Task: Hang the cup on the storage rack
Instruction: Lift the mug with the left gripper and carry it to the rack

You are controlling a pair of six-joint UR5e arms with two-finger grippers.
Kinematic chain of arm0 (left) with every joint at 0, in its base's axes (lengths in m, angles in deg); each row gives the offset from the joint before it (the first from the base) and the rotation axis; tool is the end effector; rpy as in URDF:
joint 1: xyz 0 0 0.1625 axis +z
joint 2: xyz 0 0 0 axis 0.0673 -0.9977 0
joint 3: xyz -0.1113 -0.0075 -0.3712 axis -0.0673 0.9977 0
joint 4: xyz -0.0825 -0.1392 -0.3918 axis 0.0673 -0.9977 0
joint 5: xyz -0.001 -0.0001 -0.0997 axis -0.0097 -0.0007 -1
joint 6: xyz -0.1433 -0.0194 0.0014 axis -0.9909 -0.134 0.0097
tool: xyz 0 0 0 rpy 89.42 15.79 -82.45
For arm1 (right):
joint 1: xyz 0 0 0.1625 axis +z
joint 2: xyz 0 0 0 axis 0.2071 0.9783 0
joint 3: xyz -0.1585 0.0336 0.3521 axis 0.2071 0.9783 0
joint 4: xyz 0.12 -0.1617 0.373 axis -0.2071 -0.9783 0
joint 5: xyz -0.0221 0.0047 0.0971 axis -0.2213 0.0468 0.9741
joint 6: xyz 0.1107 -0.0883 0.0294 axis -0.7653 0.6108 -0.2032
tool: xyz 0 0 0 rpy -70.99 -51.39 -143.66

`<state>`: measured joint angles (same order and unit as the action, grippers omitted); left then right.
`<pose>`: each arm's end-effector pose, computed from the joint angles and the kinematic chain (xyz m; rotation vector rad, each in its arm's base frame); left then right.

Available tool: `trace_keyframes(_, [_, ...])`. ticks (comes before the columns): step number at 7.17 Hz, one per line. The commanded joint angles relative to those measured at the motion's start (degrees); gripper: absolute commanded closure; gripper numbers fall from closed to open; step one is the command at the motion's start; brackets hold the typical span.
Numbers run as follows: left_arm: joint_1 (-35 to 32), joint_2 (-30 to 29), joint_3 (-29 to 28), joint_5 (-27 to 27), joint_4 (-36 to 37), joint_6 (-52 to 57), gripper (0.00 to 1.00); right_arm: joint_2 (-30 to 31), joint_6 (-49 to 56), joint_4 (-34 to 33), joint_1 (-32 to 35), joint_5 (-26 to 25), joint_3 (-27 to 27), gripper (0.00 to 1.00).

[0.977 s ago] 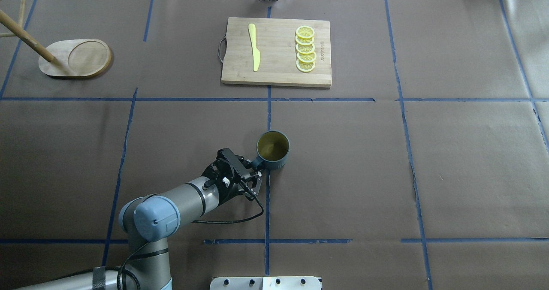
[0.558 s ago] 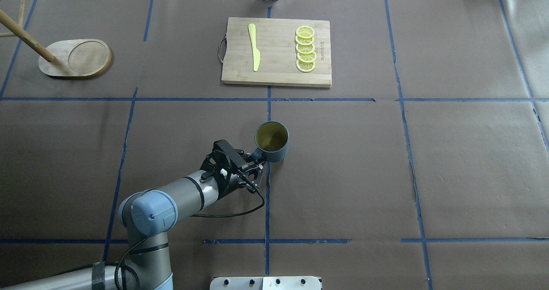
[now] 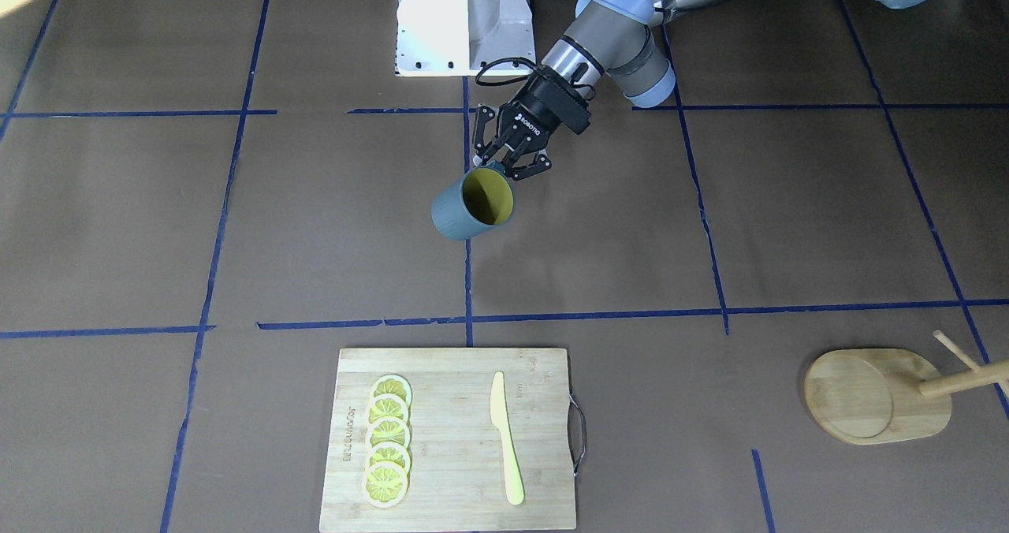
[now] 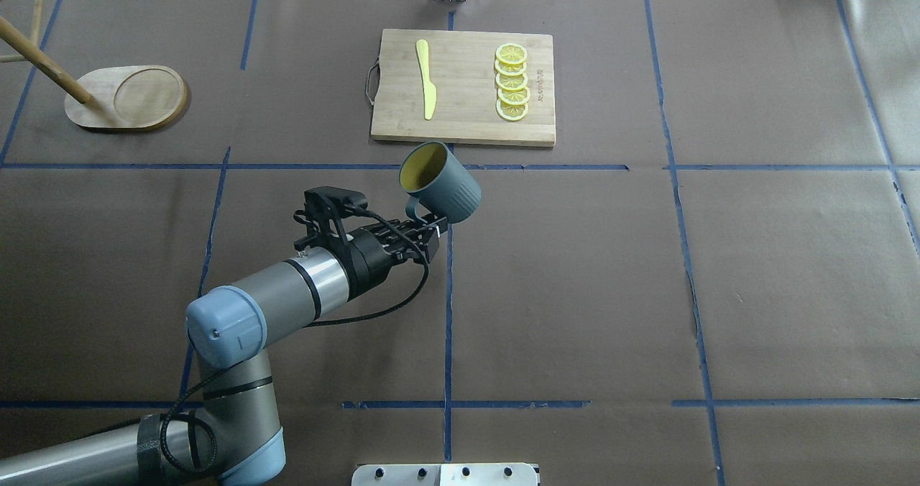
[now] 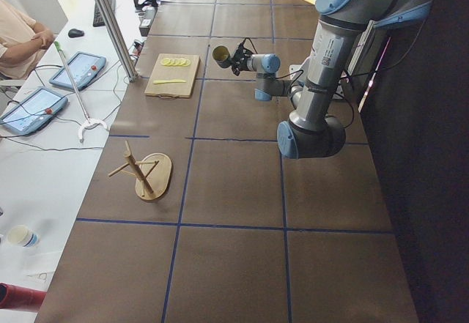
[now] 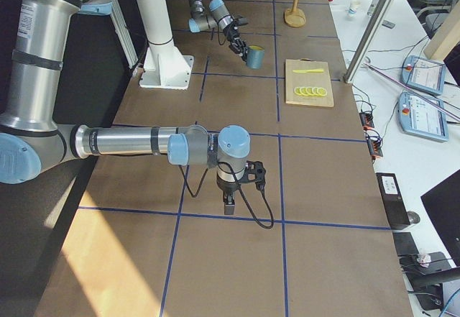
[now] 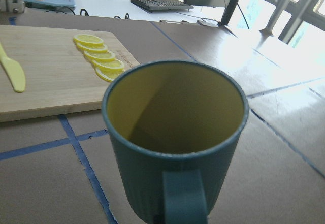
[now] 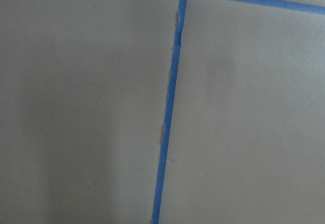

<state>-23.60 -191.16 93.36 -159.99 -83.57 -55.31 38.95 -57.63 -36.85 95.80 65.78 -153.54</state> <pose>0.5625 -0.3863 0.1987 0.7629 1.5441 -0.2531 -0.0032 -0.4099 0.6299 -0.0167 -0.6939 -0.1270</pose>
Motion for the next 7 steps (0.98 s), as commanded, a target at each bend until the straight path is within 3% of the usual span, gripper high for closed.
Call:
trace_keyframes(1, [-4.8,0.0,0.5,-2.3,-2.4,-28.7,1.00,0.0,0.0,0.0,0.0,0.0,0.1,0.00])
trace_keyframes(3, [-14.5,0.0,0.6,-6.2,-6.3,-52.9,1.00,0.0,-0.1,0.0,0.0,0.1,-0.1,0.00])
trace_keyframes(5, [-24.4,0.3,0.4,-6.7,-8.2,-72.1,1.00,-0.1,0.0,0.0,0.0,0.1,-0.2,0.00])
trace_keyframes(7, [-31.9,3.0,-0.1,-6.9,-8.6,-83.2,1.00,-0.2,-0.1,0.0,0.0,0.1,-0.3,0.00])
